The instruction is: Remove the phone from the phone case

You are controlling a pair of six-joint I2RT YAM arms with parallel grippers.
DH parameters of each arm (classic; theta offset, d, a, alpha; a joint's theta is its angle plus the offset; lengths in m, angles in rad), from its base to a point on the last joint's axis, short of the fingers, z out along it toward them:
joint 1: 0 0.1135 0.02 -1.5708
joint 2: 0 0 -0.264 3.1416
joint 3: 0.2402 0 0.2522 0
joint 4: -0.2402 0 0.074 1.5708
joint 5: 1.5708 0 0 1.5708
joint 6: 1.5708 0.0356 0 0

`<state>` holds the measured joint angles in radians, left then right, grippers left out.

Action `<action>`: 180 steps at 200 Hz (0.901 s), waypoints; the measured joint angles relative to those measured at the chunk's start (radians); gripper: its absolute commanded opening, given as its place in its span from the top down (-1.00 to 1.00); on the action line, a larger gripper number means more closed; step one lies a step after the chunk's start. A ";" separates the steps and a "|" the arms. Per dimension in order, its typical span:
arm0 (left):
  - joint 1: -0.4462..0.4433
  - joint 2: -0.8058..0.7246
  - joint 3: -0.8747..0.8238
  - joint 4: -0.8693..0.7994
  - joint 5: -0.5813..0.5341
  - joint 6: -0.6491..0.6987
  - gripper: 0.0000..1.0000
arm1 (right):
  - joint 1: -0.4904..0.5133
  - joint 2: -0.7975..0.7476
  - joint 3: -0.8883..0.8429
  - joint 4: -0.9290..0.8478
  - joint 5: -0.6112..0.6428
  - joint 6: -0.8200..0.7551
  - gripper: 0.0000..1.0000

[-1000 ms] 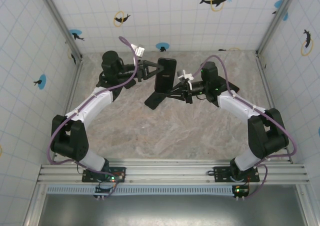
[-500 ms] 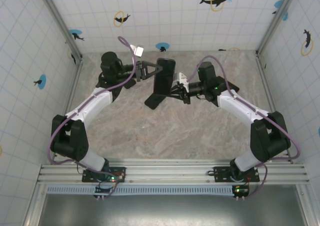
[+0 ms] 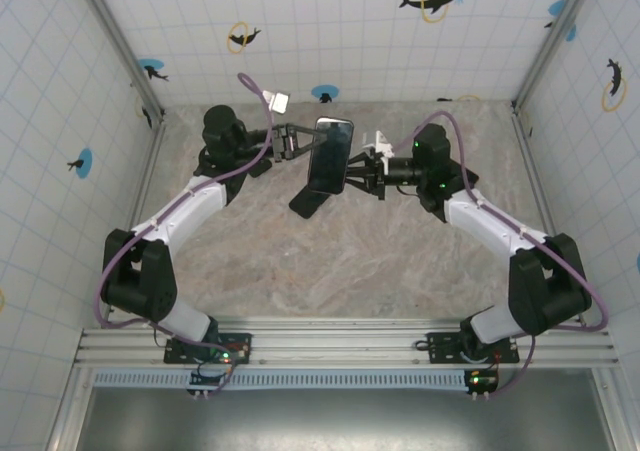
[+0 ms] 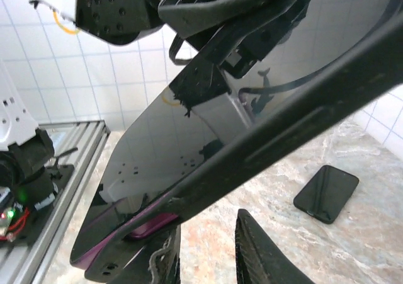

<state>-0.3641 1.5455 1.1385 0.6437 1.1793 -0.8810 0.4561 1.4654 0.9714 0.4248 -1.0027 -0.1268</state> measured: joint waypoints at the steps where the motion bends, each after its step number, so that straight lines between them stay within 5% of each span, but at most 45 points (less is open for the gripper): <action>1: 0.000 0.000 0.000 0.000 -0.001 -0.001 1.00 | 0.000 0.000 -0.002 0.009 0.000 0.007 0.39; 47: -0.007 -0.007 -0.047 0.058 -0.122 -0.126 1.00 | -0.036 0.000 -0.063 0.137 0.049 0.261 0.07; 118: -0.006 -0.007 -0.159 0.211 -0.367 -0.409 1.00 | -0.086 -0.025 -0.318 0.505 0.169 0.805 0.02; 180: -0.003 -0.007 -0.200 0.270 -0.420 -0.502 1.00 | -0.047 -0.071 -0.361 0.659 0.252 0.975 0.03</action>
<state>-0.3676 1.5387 0.9390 0.9138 0.7589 -1.3834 0.4088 1.3945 0.6102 1.0836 -0.7506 0.8478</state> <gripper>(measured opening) 0.127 0.489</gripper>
